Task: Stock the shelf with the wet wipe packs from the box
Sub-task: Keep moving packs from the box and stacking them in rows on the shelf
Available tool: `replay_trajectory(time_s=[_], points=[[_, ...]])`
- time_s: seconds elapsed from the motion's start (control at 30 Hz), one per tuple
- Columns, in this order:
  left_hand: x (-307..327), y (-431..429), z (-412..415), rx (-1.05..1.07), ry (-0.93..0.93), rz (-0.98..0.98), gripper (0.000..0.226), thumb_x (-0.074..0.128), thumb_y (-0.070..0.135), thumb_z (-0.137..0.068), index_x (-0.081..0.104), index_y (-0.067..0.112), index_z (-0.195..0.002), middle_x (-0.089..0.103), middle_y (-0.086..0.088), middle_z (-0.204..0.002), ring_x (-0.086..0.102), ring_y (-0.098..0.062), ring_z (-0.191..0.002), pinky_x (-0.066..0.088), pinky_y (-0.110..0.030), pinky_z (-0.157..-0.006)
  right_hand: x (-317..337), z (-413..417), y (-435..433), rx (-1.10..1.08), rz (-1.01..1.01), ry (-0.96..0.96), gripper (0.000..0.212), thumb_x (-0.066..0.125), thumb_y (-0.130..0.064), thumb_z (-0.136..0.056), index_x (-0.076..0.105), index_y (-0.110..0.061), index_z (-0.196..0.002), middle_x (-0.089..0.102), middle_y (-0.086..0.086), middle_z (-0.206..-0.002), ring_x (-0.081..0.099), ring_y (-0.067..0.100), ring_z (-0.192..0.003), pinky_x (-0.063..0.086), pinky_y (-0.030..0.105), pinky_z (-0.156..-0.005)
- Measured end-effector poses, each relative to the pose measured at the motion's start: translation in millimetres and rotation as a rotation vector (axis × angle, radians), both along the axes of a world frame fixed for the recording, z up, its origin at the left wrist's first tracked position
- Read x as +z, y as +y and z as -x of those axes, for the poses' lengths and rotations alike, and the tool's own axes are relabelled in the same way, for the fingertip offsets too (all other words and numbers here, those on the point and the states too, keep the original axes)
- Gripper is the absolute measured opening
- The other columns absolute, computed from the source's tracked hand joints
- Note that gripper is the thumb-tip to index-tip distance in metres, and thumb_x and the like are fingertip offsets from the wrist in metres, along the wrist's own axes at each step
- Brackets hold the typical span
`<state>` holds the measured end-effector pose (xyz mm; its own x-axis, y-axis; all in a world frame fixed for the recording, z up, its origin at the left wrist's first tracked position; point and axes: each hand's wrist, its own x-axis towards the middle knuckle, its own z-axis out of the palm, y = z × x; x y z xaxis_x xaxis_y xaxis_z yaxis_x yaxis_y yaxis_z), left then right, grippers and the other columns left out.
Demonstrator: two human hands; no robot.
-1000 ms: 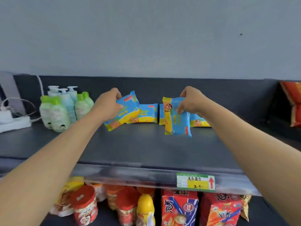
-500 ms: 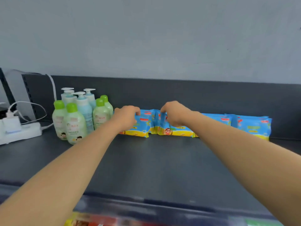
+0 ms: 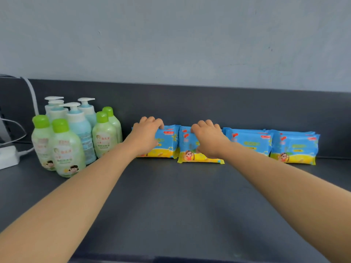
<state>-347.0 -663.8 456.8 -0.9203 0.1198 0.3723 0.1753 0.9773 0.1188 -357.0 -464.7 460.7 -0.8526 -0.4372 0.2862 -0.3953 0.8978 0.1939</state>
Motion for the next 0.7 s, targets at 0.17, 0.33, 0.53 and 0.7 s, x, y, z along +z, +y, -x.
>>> replay_trajectory(time_s=[0.17, 0.33, 0.53, 0.7], points=[[1.8, 3.3, -1.6, 0.006, 0.013, 0.044, 0.045, 0.068, 0.019, -0.081, 0.046, 0.022, -0.121, 0.045, -0.002, -0.123, 0.039, -0.022, -0.117, 0.036, -0.038, -0.096, 2.8, 4.4, -1.6, 0.047, 0.019, 0.077, 0.047, 0.059, -0.005, -0.084, 0.041, -0.015, -0.126, 0.047, 0.006, -0.125, 0.042, 0.025, -0.115, 0.037, 0.036, -0.096], [0.5, 4.9, -6.4, 0.029, -0.001, 0.108, 0.061, 0.067, 0.019, -0.082, 0.037, 0.023, -0.135, 0.039, -0.002, -0.131, 0.035, -0.022, -0.122, 0.033, -0.037, -0.099, -3.3, 5.6, 2.3, 0.033, 0.036, 0.118, 0.054, 0.06, -0.008, -0.084, 0.037, -0.018, -0.132, 0.046, 0.004, -0.127, 0.041, 0.024, -0.116, 0.037, 0.036, -0.097], [1.3, 7.6, -12.4, 0.035, -0.005, 0.109, 0.068, 0.067, 0.019, -0.081, 0.033, 0.022, -0.14, 0.038, -0.002, -0.135, 0.035, -0.023, -0.126, 0.03, -0.036, -0.105, -2.2, -1.0, 13.4, 0.025, 0.087, 0.098, 0.063, 0.059, -0.006, -0.084, 0.032, -0.019, -0.139, 0.043, 0.004, -0.134, 0.038, 0.025, -0.122, 0.035, 0.036, -0.102], [9.1, 19.8, -23.1, 0.026, 0.036, 0.067, 0.063, 0.067, 0.019, -0.083, 0.037, 0.02, -0.138, 0.04, -0.002, -0.137, 0.034, -0.022, -0.129, 0.028, -0.037, -0.108, 4.7, -15.0, 20.9, 0.069, 0.176, 0.098, 0.05, 0.049, -0.007, -0.09, 0.038, -0.018, -0.137, 0.045, 0.004, -0.136, 0.038, 0.024, -0.125, 0.032, 0.035, -0.104]])
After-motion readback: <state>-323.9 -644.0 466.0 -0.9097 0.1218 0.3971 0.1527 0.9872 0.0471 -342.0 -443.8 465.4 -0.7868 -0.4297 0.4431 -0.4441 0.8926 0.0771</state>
